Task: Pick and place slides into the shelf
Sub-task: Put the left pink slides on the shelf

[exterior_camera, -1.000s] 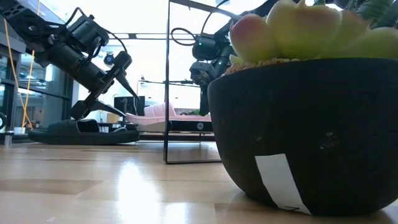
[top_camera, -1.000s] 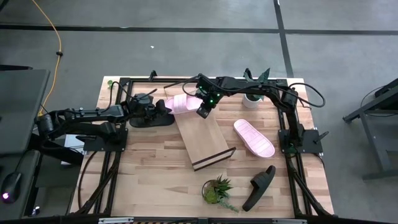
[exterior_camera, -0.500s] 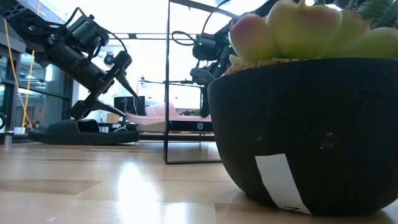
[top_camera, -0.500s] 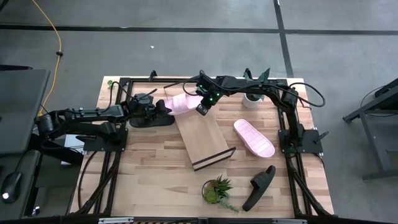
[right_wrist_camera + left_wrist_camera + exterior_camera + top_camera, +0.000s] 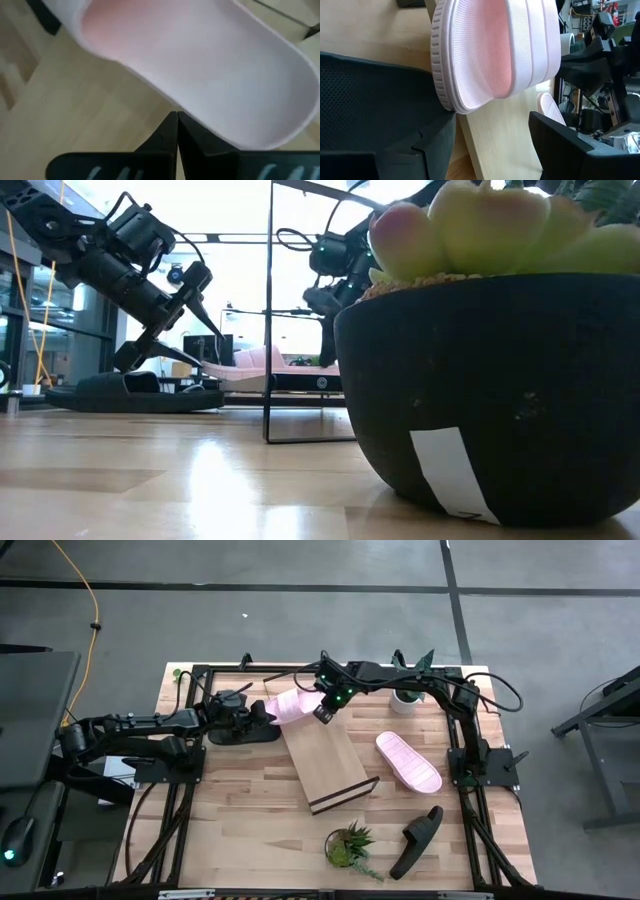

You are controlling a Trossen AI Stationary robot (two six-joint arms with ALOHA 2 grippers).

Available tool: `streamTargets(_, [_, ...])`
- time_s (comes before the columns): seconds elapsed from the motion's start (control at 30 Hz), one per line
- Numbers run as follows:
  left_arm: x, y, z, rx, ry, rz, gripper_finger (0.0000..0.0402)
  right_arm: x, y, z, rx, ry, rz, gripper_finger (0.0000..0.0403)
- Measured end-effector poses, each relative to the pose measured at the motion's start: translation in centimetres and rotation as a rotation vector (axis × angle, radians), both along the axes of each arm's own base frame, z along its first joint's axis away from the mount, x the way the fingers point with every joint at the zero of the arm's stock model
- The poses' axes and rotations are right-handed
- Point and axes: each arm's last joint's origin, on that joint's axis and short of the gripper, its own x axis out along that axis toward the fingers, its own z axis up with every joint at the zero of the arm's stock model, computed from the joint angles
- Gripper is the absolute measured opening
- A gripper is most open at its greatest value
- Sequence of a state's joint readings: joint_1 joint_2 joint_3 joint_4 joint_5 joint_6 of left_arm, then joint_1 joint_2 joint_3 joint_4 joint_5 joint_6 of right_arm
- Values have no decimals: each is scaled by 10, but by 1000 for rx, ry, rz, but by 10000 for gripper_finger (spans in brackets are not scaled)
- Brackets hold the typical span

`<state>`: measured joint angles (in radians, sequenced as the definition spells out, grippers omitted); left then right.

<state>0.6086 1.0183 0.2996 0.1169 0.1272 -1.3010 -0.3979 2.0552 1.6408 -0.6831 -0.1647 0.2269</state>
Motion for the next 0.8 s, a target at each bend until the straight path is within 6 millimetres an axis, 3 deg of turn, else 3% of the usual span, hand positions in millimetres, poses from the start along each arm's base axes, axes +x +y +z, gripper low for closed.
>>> streamTargets(0.8, [0, -1, 0, 0, -3, -27, 239, 1, -1, 1, -67, 12, -53, 0])
